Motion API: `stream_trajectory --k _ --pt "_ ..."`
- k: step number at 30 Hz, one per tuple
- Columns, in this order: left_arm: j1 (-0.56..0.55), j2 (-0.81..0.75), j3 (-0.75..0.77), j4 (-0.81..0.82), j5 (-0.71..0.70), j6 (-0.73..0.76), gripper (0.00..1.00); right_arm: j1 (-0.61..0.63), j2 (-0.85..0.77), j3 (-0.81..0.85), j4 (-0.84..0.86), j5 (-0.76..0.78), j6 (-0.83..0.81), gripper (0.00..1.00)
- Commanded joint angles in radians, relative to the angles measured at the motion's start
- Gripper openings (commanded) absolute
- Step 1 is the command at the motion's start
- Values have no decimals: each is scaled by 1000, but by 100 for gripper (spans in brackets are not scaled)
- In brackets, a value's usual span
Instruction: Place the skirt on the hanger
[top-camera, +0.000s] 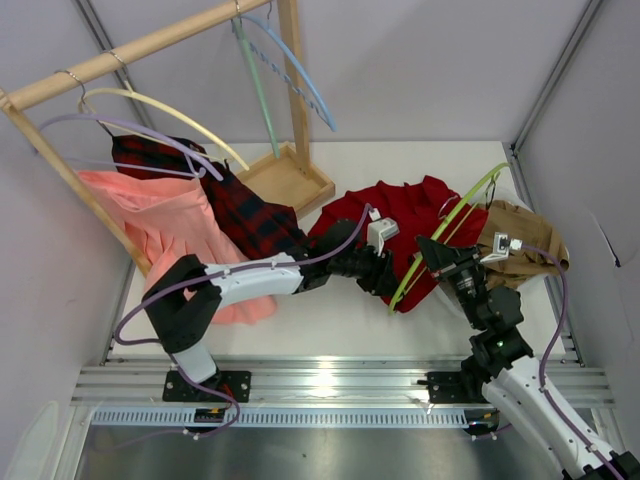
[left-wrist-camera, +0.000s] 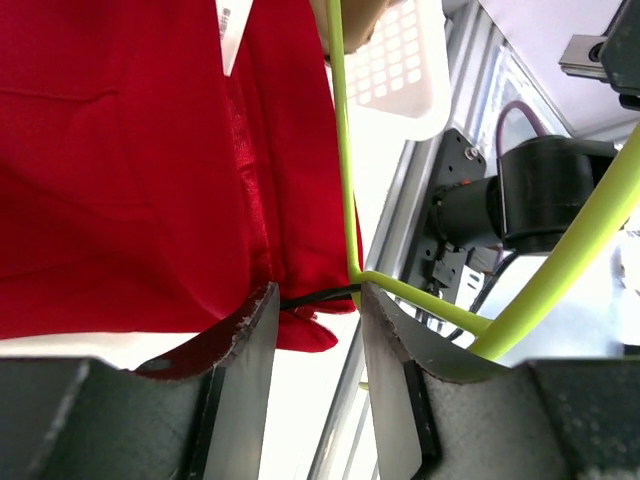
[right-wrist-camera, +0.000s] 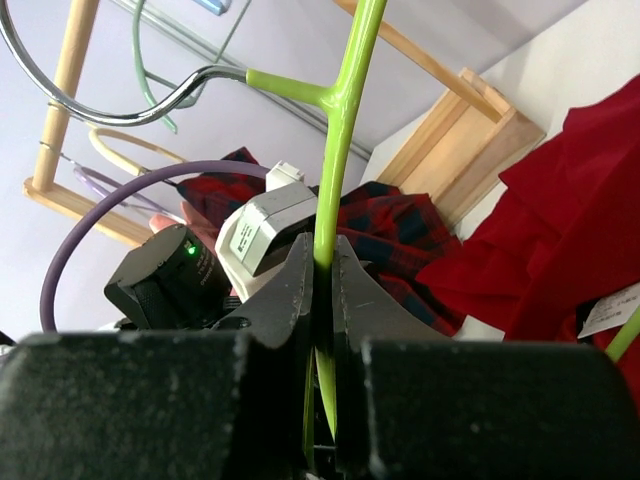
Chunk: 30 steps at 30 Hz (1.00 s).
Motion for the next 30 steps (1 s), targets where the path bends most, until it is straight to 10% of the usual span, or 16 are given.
stream_trajectory --k 1,8,12,30 --pt "-10 -103 40 44 -63 35 44 16 -21 60 39 -35 0 0" --pt "-10 -292 31 -109 -207 209 61 16 -18 122 -20 18 -18 0" --pt "-12 -384 77 -312 -356 285 99 12 23 152 5 31 -6 0" --pt "28 -539 405 -572 -534 428 100 -21 558 994 -276 -439 -158 0"
